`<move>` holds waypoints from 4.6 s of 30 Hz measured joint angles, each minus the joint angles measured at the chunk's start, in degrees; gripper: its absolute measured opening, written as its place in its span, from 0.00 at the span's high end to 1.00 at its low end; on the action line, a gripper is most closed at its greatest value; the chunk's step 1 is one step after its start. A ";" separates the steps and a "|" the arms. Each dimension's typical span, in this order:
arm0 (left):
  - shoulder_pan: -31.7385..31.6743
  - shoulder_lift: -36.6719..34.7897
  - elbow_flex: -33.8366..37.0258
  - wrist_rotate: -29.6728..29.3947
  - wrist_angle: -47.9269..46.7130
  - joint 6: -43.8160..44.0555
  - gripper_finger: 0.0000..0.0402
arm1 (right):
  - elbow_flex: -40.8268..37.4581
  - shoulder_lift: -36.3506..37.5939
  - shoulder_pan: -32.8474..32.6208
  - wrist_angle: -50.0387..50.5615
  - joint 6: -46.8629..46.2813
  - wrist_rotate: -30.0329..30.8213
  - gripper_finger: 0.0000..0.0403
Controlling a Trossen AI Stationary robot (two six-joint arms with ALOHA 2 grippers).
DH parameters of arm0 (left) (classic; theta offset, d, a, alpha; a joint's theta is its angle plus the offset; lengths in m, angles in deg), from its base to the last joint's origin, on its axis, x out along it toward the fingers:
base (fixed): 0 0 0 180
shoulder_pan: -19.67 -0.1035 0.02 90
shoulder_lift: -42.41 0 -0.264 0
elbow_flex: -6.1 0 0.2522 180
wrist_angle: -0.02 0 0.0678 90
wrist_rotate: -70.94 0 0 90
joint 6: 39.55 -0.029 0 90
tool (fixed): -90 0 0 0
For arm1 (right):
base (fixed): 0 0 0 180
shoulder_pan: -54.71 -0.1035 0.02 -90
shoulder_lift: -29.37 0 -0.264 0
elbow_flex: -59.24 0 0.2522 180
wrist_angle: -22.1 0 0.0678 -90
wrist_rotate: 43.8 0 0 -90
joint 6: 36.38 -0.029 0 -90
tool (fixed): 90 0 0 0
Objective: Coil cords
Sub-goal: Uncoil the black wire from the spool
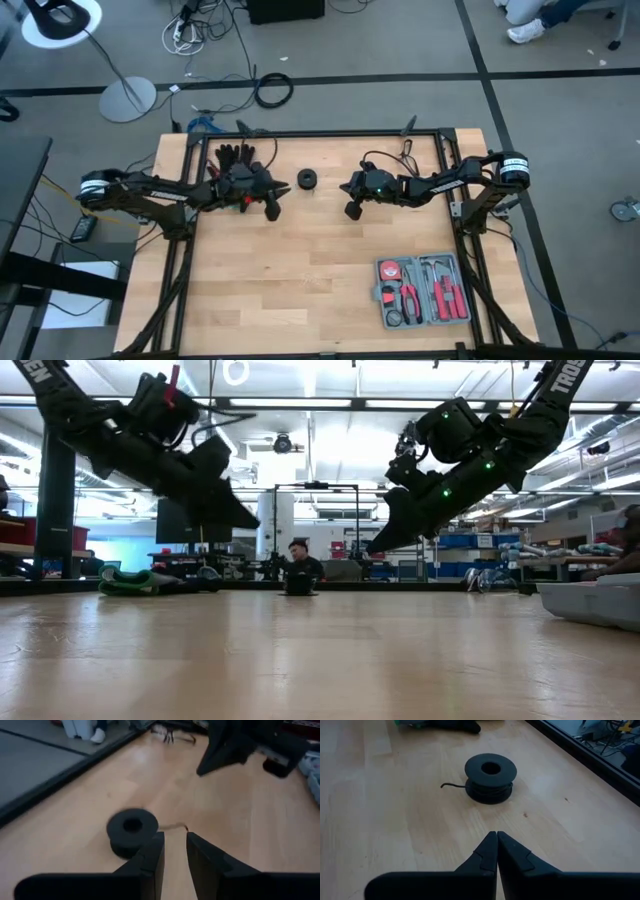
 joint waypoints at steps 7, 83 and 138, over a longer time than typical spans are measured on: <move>1.40 0.28 2.55 -1.01 -1.81 4.75 0.79 | 0.00 0.00 0.00 -0.04 0.07 0.00 0.98; -14.03 25.38 -48.24 6.45 -48.42 -10.58 0.34 | -0.02 0.00 0.24 -0.46 -1.89 0.02 0.99; -8.23 34.88 -46.25 -0.03 -59.58 -0.18 0.34 | 20.46 -15.73 -5.49 1.70 10.40 -2.59 0.74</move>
